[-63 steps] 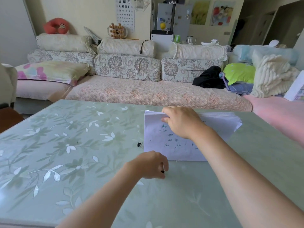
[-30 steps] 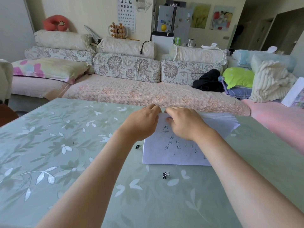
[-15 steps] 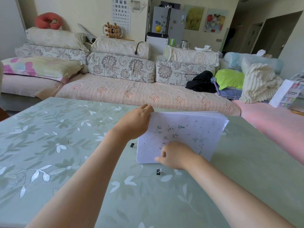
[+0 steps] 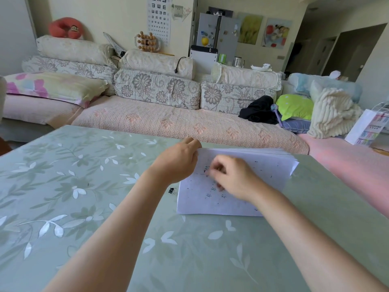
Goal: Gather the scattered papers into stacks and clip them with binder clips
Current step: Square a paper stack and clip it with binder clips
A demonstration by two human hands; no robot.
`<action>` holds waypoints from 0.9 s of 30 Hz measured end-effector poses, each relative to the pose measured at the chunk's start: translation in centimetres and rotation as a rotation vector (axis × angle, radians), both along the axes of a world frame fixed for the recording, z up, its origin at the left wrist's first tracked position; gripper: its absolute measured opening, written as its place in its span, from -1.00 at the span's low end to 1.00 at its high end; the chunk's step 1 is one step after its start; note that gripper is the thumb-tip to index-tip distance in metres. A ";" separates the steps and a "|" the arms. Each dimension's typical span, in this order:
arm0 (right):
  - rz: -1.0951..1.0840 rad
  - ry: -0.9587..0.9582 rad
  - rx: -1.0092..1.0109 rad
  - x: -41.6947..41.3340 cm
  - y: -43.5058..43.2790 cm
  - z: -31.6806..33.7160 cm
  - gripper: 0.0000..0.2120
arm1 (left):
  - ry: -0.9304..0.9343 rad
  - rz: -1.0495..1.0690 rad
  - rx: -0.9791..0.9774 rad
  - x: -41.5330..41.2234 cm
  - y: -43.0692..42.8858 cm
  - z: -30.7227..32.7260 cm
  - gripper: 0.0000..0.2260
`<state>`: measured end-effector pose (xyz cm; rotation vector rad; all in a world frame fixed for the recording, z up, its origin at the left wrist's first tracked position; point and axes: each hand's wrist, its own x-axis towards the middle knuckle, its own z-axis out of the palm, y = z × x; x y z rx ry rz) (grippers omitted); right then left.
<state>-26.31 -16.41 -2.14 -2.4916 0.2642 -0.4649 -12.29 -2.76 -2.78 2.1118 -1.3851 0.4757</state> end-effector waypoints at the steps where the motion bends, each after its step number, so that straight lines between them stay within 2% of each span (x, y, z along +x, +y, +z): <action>1: 0.005 -0.092 -0.057 -0.1 -0.1 1.1 -0.89 | 0.000 -0.003 -0.004 0.0 0.0 0.0 -0.85; 4: 0.043 -0.191 -0.136 0.2 -0.3 3.1 -0.97 | 0.004 -0.016 -0.012 0.2 0.0 0.0 -0.86; 6: 0.057 -0.232 -0.172 0.8 -0.2 3.6 -0.82 | 0.013 -0.029 -0.018 0.2 0.0 0.1 -0.88; 8: 0.058 -0.285 -0.251 1.5 -0.1 3.9 -0.85 | 0.027 -0.037 -0.031 0.2 0.0 0.1 -0.89; 12: 0.069 -0.268 -0.307 2.6 -0.3 4.4 -0.90 | 0.038 -0.029 -0.045 0.3 -0.1 -0.1 -0.88; 16: 0.041 -0.229 -0.294 3.0 -0.3 5.3 -0.66 | 0.046 -0.034 -0.056 0.4 -0.1 -0.2 -0.86; 17: 0.029 -0.226 -0.289 3.1 -0.3 5.6 -0.65 | 0.044 -0.035 -0.061 0.4 -0.1 -0.2 -0.86; 23: 0.013 -0.180 -0.297 3.8 -0.1 6.4 -0.81 | 0.048 -0.030 -0.074 0.3 -0.1 -0.2 -0.90; 27: 0.034 -0.170 -0.301 4.1 0.1 6.8 -0.85 | 0.037 -0.026 -0.075 0.1 0.1 -0.1 -0.93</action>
